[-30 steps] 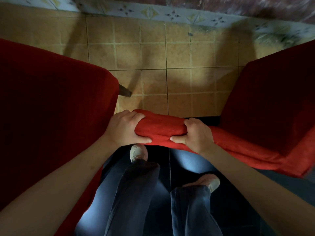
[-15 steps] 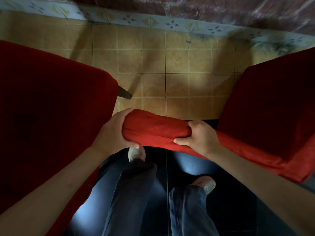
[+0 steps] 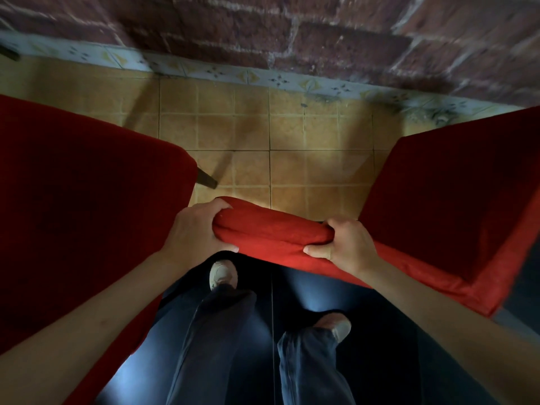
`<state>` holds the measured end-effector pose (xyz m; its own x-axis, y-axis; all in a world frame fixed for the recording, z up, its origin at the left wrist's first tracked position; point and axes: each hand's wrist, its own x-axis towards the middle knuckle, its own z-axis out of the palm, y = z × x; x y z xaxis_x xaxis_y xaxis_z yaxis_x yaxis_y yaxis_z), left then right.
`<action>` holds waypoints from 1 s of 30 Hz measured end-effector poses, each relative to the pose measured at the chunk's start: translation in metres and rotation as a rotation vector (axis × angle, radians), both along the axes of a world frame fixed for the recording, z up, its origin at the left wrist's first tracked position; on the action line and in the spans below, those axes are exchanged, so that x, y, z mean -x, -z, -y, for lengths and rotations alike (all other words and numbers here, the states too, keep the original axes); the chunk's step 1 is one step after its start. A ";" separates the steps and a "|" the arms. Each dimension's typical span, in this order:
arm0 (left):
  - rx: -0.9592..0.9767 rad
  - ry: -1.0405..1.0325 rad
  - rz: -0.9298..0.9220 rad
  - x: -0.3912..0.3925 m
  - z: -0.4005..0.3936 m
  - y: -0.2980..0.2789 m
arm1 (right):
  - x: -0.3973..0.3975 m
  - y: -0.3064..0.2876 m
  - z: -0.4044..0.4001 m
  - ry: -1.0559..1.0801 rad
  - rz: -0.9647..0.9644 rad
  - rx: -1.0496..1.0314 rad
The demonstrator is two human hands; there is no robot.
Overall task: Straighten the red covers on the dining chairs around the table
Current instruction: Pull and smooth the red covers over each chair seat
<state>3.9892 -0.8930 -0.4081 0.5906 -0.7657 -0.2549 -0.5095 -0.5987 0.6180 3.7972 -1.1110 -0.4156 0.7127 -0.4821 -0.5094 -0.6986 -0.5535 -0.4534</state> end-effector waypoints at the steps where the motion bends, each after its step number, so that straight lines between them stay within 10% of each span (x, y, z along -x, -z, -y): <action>1: -0.002 0.000 0.009 0.001 0.004 -0.007 | 0.003 -0.006 0.002 0.019 0.012 -0.010; 30: 0.079 -0.068 0.025 0.020 0.028 -0.055 | 0.016 -0.038 -0.002 -0.016 0.215 0.247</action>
<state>3.9692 -0.9213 -0.3528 0.6472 -0.7408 -0.1798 -0.4851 -0.5822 0.6524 3.7813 -1.1094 -0.3773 0.7994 -0.5607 -0.2157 -0.5922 -0.6751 -0.4399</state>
